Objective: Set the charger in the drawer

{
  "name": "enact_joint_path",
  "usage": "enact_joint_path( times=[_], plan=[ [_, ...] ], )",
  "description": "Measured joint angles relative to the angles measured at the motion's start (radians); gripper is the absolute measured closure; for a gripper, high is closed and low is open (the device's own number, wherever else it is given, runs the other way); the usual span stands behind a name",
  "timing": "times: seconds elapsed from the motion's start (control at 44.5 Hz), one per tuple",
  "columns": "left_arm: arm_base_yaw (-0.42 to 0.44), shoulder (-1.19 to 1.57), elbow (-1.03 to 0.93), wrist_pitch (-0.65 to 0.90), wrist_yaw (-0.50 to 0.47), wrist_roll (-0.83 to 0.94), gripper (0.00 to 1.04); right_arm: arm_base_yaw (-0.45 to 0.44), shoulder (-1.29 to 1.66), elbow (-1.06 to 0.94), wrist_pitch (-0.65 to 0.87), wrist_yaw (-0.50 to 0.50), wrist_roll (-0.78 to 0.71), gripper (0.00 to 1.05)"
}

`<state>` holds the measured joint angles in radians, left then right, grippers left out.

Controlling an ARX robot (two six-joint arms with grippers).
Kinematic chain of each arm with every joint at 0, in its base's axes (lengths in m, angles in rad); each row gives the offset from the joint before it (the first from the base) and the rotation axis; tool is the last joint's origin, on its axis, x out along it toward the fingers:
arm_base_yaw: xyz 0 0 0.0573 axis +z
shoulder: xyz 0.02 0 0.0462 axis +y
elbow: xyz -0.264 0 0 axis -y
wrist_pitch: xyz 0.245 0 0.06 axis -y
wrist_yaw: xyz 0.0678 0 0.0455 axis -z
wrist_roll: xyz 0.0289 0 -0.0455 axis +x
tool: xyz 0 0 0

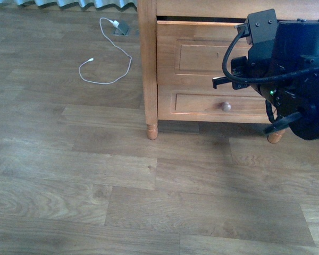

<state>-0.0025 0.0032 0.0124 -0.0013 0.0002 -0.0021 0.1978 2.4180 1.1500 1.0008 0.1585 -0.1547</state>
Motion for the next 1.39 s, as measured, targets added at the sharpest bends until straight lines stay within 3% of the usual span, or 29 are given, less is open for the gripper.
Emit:
enact_joint_path(
  times=[0.382, 0.606, 0.719, 0.943, 1.033, 1.28, 1.392],
  plan=[
    [0.0, 0.0, 0.0, 0.0, 0.0, 0.0, 0.06, -0.02, -0.241, -0.586, 0.272, -0.172, 0.011, 0.82],
    [0.0, 0.0, 0.0, 0.0, 0.0, 0.0, 0.06, -0.027, -0.295, -0.757, 0.343, -0.225, -0.023, 0.83],
    [0.0, 0.0, 0.0, 0.0, 0.0, 0.0, 0.06, -0.037, -0.321, -0.794, 0.35, -0.236, -0.032, 0.66],
    [0.0, 0.0, 0.0, 0.0, 0.0, 0.0, 0.06, -0.135, -0.676, -0.853, 0.089, -0.33, -0.004, 0.2],
    [0.0, 0.0, 0.0, 0.0, 0.0, 0.0, 0.06, -0.174, -0.838, -0.856, -0.025, -0.363, 0.015, 0.07],
    [0.0, 0.0, 0.0, 0.0, 0.0, 0.0, 0.06, -0.301, -1.18, -0.856, -0.2, -0.411, 0.048, 0.08],
    [0.0, 0.0, 0.0, 0.0, 0.0, 0.0, 0.06, -0.381, -1.321, -0.856, -0.287, -0.486, 0.054, 0.08]
  ],
)
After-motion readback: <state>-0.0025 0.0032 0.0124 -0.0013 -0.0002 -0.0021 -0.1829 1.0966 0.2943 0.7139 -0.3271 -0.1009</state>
